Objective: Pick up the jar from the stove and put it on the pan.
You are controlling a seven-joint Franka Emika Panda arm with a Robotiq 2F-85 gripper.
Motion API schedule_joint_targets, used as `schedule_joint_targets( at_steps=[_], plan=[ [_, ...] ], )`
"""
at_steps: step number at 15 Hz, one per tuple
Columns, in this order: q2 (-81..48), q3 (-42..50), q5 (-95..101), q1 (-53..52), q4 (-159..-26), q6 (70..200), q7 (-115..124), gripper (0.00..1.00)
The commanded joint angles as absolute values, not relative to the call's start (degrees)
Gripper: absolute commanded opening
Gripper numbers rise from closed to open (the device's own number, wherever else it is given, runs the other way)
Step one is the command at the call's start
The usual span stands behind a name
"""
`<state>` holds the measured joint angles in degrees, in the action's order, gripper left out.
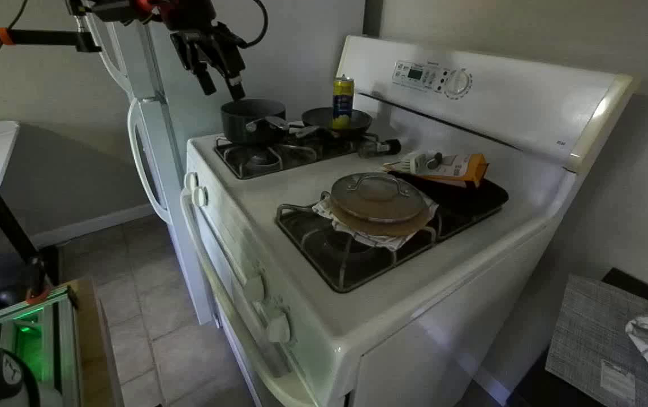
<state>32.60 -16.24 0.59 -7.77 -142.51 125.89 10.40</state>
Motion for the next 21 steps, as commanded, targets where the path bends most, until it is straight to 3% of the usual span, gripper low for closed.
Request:
schedule_joint_targets(
  at_steps=[1,15,21],
  plan=[
    [32.4,-15.5,1.1,-8.6,-142.4,125.7,10.8,1.0],
    [32.1,-15.6,1.0,-8.5,-141.9,126.1,11.2,1.0],
    [28.8,-13.8,3.8,-3.1,-135.8,126.9,15.6,1.0]
  ],
)
